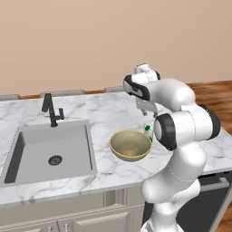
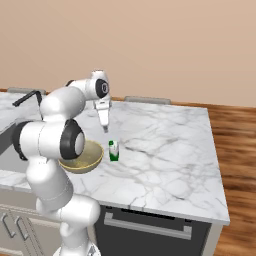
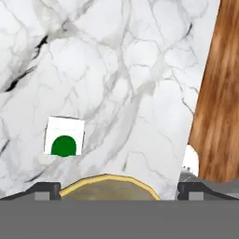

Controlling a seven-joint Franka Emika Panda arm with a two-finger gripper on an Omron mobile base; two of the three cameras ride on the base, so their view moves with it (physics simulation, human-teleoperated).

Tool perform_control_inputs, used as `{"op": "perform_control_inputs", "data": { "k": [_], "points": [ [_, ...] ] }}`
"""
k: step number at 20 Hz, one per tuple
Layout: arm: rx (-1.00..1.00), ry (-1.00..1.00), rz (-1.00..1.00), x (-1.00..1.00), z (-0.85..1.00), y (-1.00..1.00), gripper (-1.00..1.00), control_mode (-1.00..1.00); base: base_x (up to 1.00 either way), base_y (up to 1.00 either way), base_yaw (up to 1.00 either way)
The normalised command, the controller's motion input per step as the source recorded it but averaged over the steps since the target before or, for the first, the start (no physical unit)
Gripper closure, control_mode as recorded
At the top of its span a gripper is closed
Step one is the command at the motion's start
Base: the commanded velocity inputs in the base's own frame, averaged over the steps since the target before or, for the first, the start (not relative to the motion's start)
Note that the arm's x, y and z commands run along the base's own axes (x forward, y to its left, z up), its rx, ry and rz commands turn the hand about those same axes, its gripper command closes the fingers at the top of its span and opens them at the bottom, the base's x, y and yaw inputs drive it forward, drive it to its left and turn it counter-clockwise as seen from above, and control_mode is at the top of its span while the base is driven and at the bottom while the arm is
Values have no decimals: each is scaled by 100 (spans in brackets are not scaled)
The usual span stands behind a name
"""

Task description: Gather the eggs and milk located in the vicinity of the sink area and place them right next to the bowl.

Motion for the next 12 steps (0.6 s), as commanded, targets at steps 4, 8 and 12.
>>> {"op": "perform_control_inputs", "data": {
  "k": [4,8,12],
  "points": [
    [20,17,60,-90,10,30,-100,-100,0,0,0],
    [25,-5,56,-100,9,0,-100,-100,0,0,0],
    [46,-4,38,-97,4,-4,-100,-100,0,0,0]
  ]
}}
